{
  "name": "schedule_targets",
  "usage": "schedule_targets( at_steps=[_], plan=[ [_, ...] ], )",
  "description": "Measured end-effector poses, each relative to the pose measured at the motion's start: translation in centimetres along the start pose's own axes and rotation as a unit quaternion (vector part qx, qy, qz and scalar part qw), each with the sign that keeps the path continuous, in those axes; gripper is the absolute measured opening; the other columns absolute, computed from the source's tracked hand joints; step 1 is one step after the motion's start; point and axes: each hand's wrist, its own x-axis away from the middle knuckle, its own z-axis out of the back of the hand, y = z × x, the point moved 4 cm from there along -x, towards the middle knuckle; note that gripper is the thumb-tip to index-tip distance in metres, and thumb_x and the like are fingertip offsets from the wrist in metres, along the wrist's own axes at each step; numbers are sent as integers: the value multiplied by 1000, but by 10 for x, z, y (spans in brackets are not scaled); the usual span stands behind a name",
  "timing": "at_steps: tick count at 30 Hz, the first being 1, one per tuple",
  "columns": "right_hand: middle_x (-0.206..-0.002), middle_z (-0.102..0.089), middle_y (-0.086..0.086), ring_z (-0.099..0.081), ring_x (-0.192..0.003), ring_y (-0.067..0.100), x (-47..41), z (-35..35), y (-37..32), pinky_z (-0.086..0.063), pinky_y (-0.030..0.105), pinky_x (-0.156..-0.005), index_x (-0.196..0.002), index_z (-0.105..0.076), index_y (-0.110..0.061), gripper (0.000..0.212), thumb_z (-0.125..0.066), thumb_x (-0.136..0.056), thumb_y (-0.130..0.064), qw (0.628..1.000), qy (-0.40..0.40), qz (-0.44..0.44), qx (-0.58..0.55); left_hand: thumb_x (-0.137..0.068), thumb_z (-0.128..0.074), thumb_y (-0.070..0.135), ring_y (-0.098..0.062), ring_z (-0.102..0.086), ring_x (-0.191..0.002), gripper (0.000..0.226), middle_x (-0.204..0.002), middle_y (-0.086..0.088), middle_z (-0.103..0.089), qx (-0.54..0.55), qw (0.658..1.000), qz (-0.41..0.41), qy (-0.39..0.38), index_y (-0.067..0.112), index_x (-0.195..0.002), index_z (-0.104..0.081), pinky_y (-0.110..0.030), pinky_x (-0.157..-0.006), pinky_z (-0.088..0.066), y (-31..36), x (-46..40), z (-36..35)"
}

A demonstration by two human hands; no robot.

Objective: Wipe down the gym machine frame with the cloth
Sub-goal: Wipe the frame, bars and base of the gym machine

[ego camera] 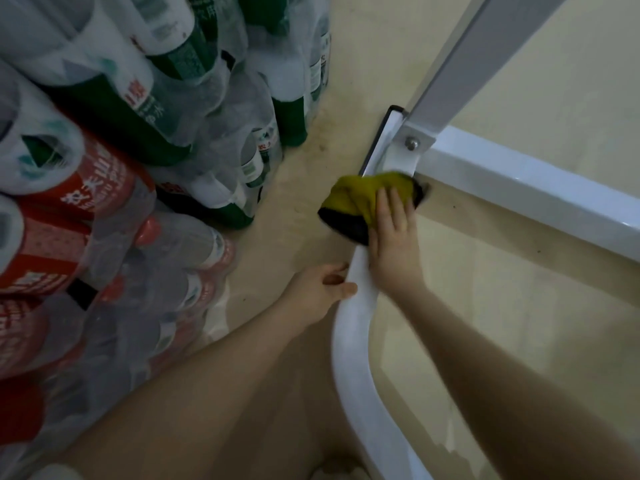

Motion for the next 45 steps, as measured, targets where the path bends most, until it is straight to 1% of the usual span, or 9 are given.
schedule_targets(
  at_steps=[14, 19, 22, 25, 27, 31, 36, 39, 45],
  plan=[
    [-151, -8, 21, -22, -138, 32, 51, -5, -19, -20, 32, -110, -148, 3, -11, 72, -46, -95, -9, 957, -35, -184, -221, -85, -63, 30, -17, -59, -110, 43, -119, -2, -64, 34, 998, -39, 45, 16, -124, -57, -43, -99, -46, -16, 10, -9],
    [-152, -9, 19, -20, -138, 30, 23, 3, -12, -18, 26, -107, -148, 0, -10, 75, -51, -94, -12, 947, -28, -210, -241, -87, -60, 3, -15, -43, -127, 65, -137, 1, -42, 121, 993, -6, -13, 11, -143, -27, -27, -100, -40, -34, 17, -8],
    [-156, 0, 18, -3, -143, 34, -14, 2, -10, -6, 38, -114, -149, -12, -14, 66, -48, -95, -23, 988, -66, -139, -29, -86, -59, -1, -18, -42, -129, 72, -144, -9, -38, 127, 992, -5, -16, 10, -145, -20, -30, -103, -38, -36, 19, -5],
    [-133, -51, 12, -33, -133, 32, 4, -8, -39, -12, 47, -114, -120, -61, -16, 39, -44, -88, -30, 967, -121, 72, 212, -86, -53, -7, -24, -52, -120, 60, -131, -12, -52, 143, 989, 20, 41, 7, -139, -30, -33, -100, -42, -37, 22, 8],
    [-80, -63, 3, -58, -93, 29, 42, -15, -58, -27, 44, -107, -74, -70, -18, 33, -41, -80, -34, 947, -119, 200, 221, -84, -50, -9, -31, -56, -111, 47, -117, -14, -60, 86, 990, 10, 115, 10, -127, -42, -42, -99, -44, -42, 25, 28],
    [-67, -59, -2, -56, -73, 25, 78, -16, -58, -31, 37, -94, -64, -66, -21, 27, -49, -80, -34, 902, -193, 352, 161, -87, -39, -2, -17, -58, -75, 25, -88, -4, -60, -69, 984, -10, 167, 17, -95, -53, -31, -76, -49, -42, 32, 55],
    [-103, -67, 7, -56, -112, 31, 6, -5, -30, -21, 39, -102, -89, -72, -15, 45, -35, -80, -38, 961, -118, 165, 189, -92, -36, 1, -11, -55, -69, 24, -86, -1, -59, -19, 991, 8, 130, 12, -102, -55, -21, -64, -45, -45, 31, 41],
    [-150, -32, 9, -20, -141, 30, 33, -9, -37, -12, 42, -112, -136, -47, -17, 51, -38, -88, -30, 982, -104, 46, 149, -93, -37, 3, -13, -55, -70, 25, -93, -5, -59, 0, 993, 30, 114, 10, -107, -56, -23, -66, -45, -53, 33, 29],
    [-156, -17, 8, -17, -142, 29, 93, -10, -50, -31, 47, -101, -148, -22, -17, 70, -22, -81, -38, 989, -72, -112, 64, -95, -39, 4, -9, -57, -76, 34, -106, -3, -59, 42, 999, 7, 22, 14, -126, -49, -18, -67, -47, -47, 37, -4]
  ],
)
